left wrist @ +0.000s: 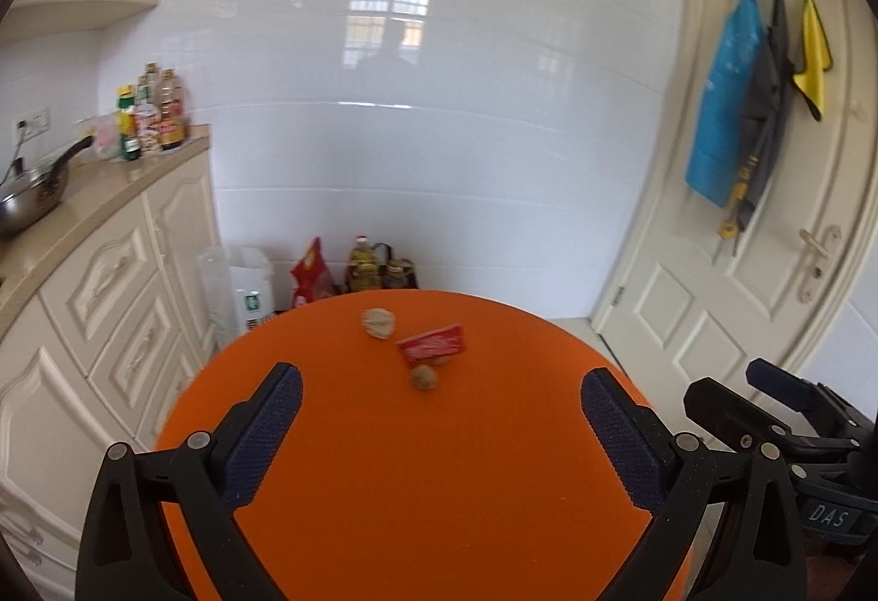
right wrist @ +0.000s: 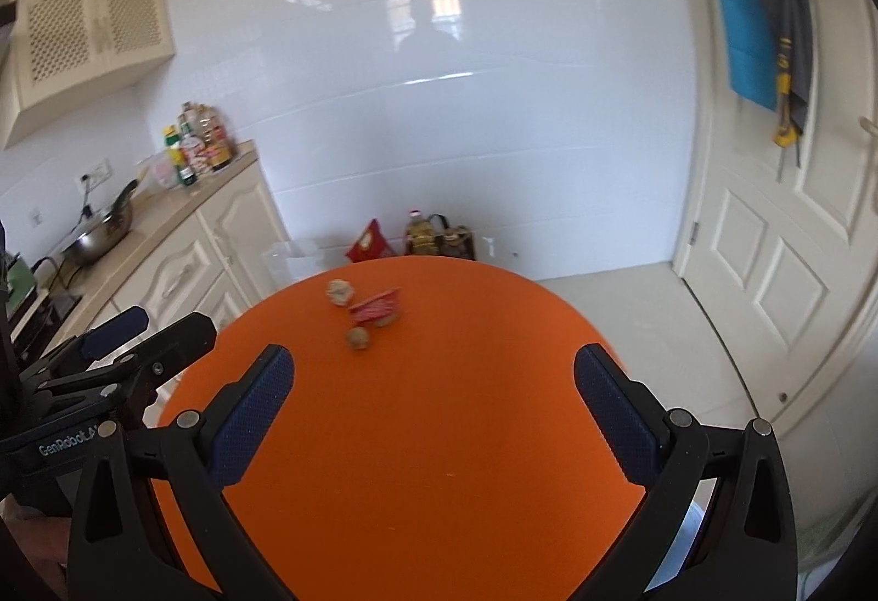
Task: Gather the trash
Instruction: 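Move both tools back over the orange table, then grasp the crumpled paper ball with the left tool while the right tool grasps the brown lump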
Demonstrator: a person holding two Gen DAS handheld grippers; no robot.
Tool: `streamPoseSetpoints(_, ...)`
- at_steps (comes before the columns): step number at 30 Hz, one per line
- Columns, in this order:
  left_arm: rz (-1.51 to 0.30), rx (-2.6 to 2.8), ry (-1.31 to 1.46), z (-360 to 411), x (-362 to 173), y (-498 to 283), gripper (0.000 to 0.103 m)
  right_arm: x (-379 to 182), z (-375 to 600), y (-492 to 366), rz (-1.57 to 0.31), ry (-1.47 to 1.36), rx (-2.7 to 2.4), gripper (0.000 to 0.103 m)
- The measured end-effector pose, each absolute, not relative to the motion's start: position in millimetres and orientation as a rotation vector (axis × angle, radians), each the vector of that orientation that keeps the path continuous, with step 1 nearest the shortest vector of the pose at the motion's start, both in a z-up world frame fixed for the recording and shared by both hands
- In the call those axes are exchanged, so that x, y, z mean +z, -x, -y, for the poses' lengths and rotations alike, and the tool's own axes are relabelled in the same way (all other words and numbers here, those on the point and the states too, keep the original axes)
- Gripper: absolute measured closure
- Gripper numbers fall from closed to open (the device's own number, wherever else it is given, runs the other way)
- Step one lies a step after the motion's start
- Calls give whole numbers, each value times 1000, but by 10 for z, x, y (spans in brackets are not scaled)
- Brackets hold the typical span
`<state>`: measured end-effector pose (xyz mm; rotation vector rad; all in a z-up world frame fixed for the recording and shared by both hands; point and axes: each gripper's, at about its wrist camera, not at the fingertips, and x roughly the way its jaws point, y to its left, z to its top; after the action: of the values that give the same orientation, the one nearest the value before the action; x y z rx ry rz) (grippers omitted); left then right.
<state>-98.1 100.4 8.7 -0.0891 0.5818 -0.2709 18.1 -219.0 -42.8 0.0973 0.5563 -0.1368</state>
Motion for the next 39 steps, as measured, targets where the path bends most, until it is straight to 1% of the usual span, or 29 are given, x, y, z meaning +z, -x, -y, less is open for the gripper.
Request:
streamPoseSetpoints(5,-559,-190,99,-1220,157,1272,2,-421,1851,-338,-548,-60,-77,0)
streamPoseSetpoints(12,-578,-135,131,-1327,91,1365,2,-482,1627,-551,-564,-18,-45,0)
streamPoseSetpoints(18,-636,-126,152,-1230,-66,967,2,-763,1732,-941,-646,-4,-44,0)
streamPoseSetpoints(23,-701,-125,156,-1174,-233,389,2,-1197,1852,-1466,-760,-12,-43,0)
streamPoseSetpoints(24,-714,-126,155,-1163,-278,249,2,-1318,1872,-1591,-790,-15,-39,2)
streamPoseSetpoints(26,-740,-123,149,-1127,-372,-4,2,-1531,1906,-1793,-839,-21,-32,9)
streamPoseSetpoints(27,-753,-121,148,-1107,-413,-120,2,-1619,1923,-1872,-859,-23,-28,16)
streamPoseSetpoints(28,-764,-123,146,-1081,-457,-264,2,-1732,1932,-1987,-882,-24,-22,20)
streamPoseSetpoints(29,-777,-121,146,-1044,-506,-400,2,-1799,1927,-2066,-896,-24,-18,22)
streamPoseSetpoints(31,-797,-121,144,-981,-586,-612,2,-1959,1923,-2247,-924,-24,-10,30)
streamPoseSetpoints(32,-807,-123,143,-940,-626,-722,2,-2023,1931,-2318,-935,-29,-8,32)
streamPoseSetpoints(35,-825,-126,131,-842,-718,-985,2,-2152,1917,-2467,-943,-33,9,44)
streamPoseSetpoints(37,-837,-130,125,-770,-773,-1161,2,-2217,1855,-2527,-936,18,13,56)
streamPoseSetpoints(39,-843,-136,116,-690,-813,-1293,2,-2225,1820,-2528,-929,52,24,77)
